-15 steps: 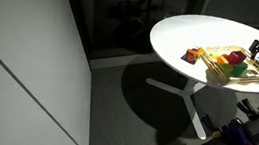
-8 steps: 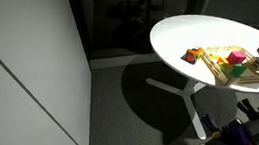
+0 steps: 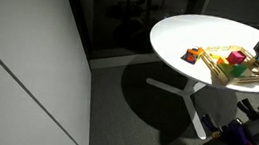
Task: Pick up the pink block and put it on top of both the green and orange blocks, pick up the block with the number six on it and put it on the pink block
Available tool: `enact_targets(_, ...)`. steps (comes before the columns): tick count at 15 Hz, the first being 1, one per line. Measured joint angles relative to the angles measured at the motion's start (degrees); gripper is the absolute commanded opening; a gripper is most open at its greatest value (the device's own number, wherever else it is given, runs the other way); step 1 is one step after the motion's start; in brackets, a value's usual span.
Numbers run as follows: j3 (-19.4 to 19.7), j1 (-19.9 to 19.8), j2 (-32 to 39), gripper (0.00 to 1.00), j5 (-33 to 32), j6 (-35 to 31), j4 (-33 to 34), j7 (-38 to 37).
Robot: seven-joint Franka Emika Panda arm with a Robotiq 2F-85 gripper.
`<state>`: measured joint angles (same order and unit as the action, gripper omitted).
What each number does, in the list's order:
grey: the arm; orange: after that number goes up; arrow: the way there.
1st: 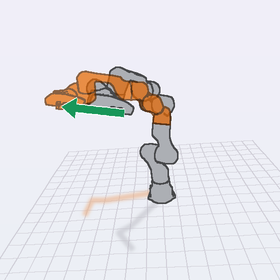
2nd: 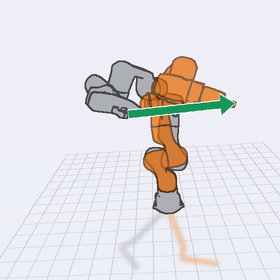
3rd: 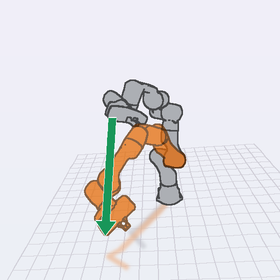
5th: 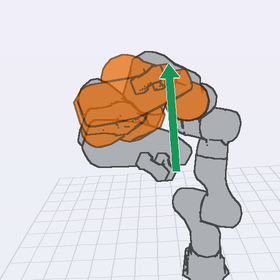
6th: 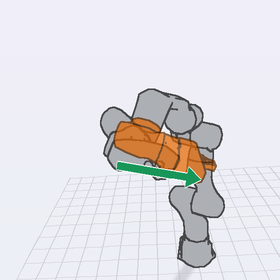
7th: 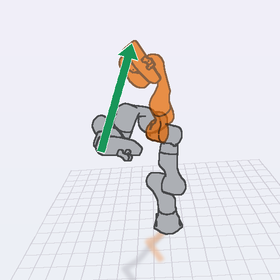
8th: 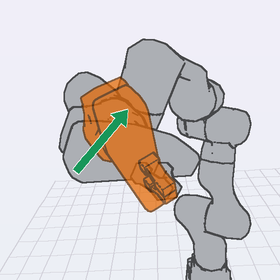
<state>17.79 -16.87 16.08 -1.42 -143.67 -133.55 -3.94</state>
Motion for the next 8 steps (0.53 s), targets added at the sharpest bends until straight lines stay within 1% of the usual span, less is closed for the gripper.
enact_targets(8, -3.09, 5.21, -1.18, 1.00, -0.24, 0.64, 2.24, 0.11)
